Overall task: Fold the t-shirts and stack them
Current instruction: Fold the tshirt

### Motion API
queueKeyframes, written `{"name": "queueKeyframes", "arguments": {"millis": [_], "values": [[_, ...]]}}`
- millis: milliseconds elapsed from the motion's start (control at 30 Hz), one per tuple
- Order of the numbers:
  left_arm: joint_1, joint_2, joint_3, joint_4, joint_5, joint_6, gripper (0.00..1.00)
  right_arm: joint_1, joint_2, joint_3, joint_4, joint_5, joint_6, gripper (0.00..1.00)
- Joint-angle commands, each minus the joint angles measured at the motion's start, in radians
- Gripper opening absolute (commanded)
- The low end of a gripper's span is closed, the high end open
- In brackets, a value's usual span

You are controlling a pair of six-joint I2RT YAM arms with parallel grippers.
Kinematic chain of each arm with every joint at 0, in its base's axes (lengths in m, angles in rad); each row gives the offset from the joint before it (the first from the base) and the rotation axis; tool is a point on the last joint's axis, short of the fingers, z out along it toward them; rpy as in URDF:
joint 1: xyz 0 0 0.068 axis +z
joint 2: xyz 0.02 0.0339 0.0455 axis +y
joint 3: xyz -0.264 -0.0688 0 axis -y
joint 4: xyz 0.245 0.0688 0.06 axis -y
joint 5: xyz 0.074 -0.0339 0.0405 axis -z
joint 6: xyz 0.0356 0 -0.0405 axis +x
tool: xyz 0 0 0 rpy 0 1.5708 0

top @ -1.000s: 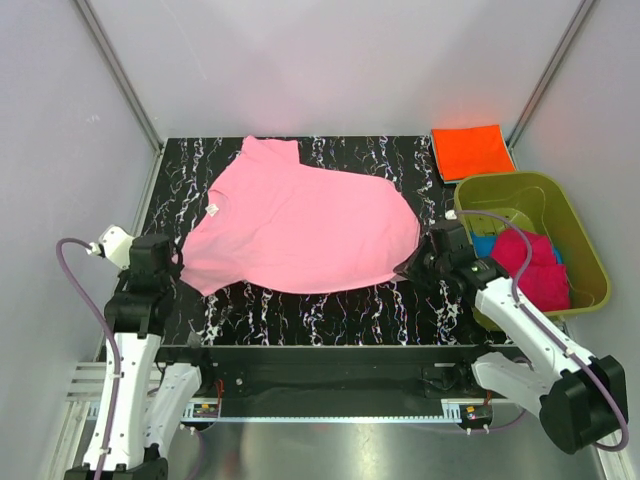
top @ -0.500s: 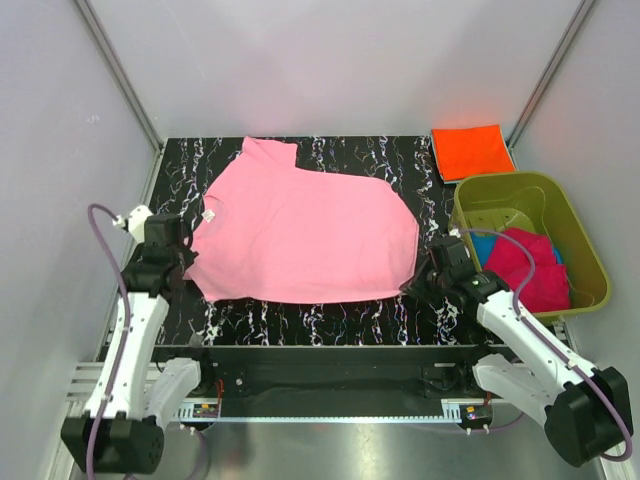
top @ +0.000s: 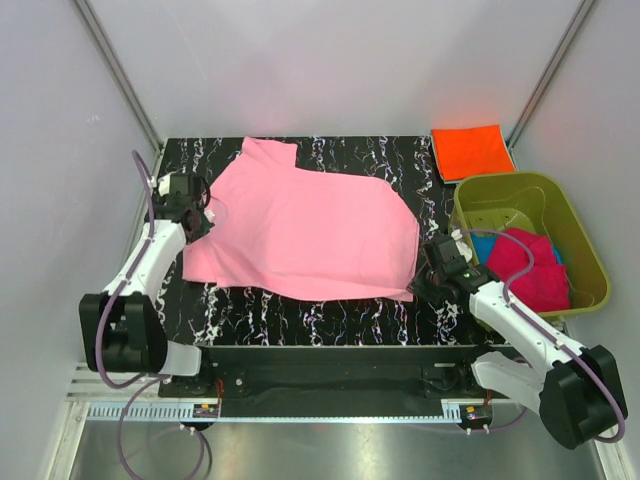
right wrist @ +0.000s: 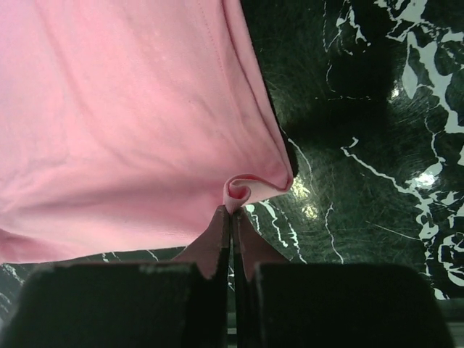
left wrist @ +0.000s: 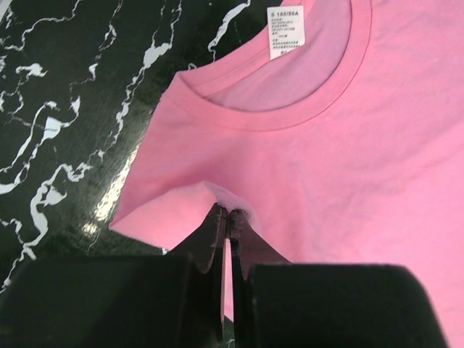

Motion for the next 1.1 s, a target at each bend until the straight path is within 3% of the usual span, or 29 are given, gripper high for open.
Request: {"name": "queueKeyframes", "arguments": {"millis": [0,400,1067], "values": [[0.007,0.053,0.088,0.049,-0.007,0.018,0.0,0.007,0.01,0.042,0.016,0.069,-0.003,0.0],[0.01,0.165,0.24,0.078,-0.057,0.027,0.0,0.007,0.047,0.068,0.099,0.054,-0.043,0.0],[0.01,0.432,0.449,0.169,0.093,0.14,0.0,0.007,0.177,0.12,0.093,0.121,-0.038,0.0]]}}
